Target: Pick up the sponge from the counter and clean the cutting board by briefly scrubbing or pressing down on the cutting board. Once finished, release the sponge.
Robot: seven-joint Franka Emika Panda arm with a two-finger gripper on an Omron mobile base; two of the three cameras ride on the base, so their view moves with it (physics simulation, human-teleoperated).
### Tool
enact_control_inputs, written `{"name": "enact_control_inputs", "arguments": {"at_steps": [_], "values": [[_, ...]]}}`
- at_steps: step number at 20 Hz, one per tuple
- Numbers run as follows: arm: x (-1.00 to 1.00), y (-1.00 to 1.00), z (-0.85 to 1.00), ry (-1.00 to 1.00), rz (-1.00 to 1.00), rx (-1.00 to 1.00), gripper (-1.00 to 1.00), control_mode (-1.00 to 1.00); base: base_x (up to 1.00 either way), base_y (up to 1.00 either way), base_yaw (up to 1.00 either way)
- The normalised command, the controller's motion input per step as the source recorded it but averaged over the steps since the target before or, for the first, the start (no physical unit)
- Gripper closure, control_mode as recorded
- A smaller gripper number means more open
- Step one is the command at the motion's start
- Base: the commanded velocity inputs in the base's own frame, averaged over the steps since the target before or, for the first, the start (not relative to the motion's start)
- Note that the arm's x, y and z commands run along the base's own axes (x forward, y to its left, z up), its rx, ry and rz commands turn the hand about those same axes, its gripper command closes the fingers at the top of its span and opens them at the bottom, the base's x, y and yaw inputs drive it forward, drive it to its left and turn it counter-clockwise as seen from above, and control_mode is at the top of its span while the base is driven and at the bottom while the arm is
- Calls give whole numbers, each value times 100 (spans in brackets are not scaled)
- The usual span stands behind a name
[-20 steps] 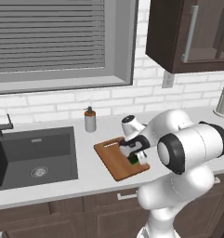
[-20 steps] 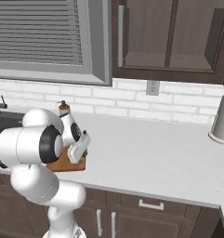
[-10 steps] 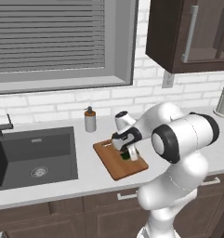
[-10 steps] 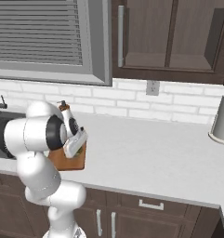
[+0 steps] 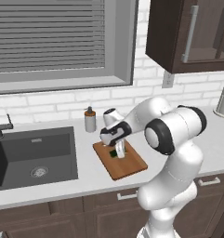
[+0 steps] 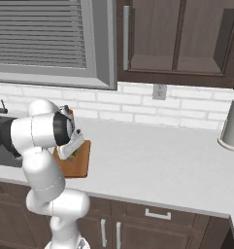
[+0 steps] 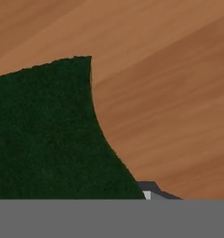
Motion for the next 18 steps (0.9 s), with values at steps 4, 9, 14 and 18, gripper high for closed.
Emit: {"name": "enact_control_inputs", "arguments": {"at_steps": [4, 9, 14, 18], "values": [[-1, 13, 0, 0, -2, 0, 100, -100, 0, 0, 0], [-31, -19, -11, 0, 0, 0, 100, -100, 0, 0, 0], [-65, -40, -10, 0, 0, 0, 100, -100, 0, 0, 0], [-67, -33, -11, 0, 0, 0, 100, -100, 0, 0, 0]]}}
